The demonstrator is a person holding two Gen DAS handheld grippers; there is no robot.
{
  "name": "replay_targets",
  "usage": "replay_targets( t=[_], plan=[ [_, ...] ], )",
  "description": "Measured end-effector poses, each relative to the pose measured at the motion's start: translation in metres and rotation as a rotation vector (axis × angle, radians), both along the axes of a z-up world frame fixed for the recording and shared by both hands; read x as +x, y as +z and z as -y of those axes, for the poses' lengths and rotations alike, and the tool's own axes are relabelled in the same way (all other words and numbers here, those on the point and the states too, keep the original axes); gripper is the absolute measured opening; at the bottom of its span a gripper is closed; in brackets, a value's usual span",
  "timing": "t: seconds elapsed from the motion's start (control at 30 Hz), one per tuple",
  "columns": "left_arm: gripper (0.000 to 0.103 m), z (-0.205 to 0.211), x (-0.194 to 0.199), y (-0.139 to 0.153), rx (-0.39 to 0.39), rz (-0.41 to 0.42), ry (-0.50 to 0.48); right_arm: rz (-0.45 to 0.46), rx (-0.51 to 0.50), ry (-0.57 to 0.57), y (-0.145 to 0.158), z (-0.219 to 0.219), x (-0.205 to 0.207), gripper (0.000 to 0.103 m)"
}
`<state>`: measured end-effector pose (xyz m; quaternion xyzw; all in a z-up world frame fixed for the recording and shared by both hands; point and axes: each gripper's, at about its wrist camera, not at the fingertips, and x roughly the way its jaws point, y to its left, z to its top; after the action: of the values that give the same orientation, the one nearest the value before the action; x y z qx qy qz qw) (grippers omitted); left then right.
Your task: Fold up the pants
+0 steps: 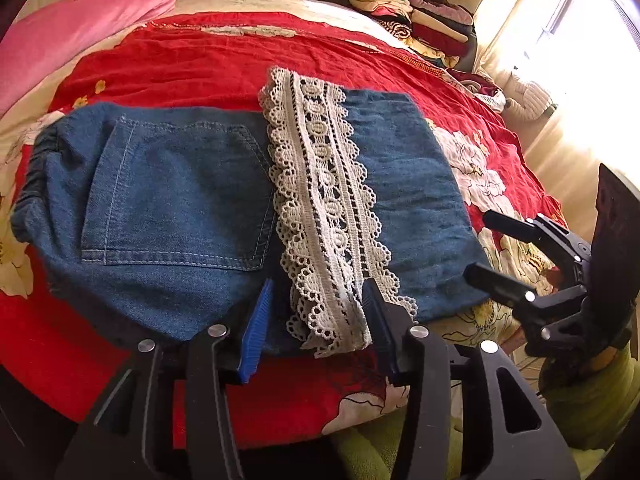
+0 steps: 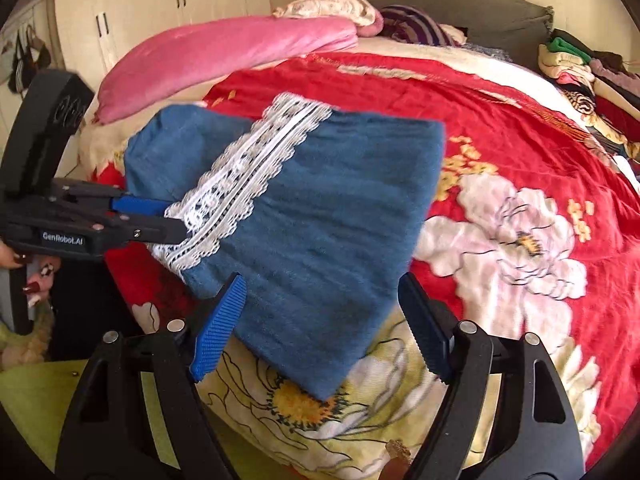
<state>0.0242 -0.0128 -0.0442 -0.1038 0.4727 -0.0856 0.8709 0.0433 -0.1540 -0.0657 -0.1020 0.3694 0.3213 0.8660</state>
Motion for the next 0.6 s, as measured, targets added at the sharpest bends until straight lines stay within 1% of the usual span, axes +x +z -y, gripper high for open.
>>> replay_targets(
  t=[0.17, 0.23, 0.4, 0.43, 0.47, 0.5, 0.57, 0.6],
  plan=[
    [0.048, -0.005, -0.005, 0.009, 0.015, 0.027, 0.015, 0.01, 0.019, -0.034, 0.009, 0.009, 0.004, 0.082],
    [0.064, -0.008, -0.006, 0.013, 0.021, 0.035, 0.025, 0.014, 0.027, -0.045, 0.012, 0.011, 0.003, 0.085],
    [0.065, -0.014, -0.011, 0.022, 0.027, 0.054, 0.043, 0.017, 0.039, -0.068, 0.018, 0.014, 0.003, 0.088],
    [0.07, -0.015, -0.012, 0.023, 0.028, 0.059, 0.045, 0.019, 0.04, -0.07, 0.019, 0.013, 0.004, 0.089],
    [0.073, -0.015, -0.013, 0.025, 0.032, 0.061, 0.048, 0.022, 0.04, -0.07, 0.02, 0.013, 0.004, 0.089],
    [0.075, -0.014, -0.013, 0.025, 0.036, 0.063, 0.05, 0.027, 0.04, -0.07, 0.022, 0.014, 0.003, 0.089],
    [0.075, -0.015, -0.015, 0.028, 0.046, 0.069, 0.052, 0.037, 0.041, -0.07, 0.026, 0.013, 0.002, 0.091],
    [0.079, -0.015, -0.015, 0.03, 0.05, 0.071, 0.055, 0.042, 0.041, -0.07, 0.028, 0.012, 0.002, 0.091]
  ],
)
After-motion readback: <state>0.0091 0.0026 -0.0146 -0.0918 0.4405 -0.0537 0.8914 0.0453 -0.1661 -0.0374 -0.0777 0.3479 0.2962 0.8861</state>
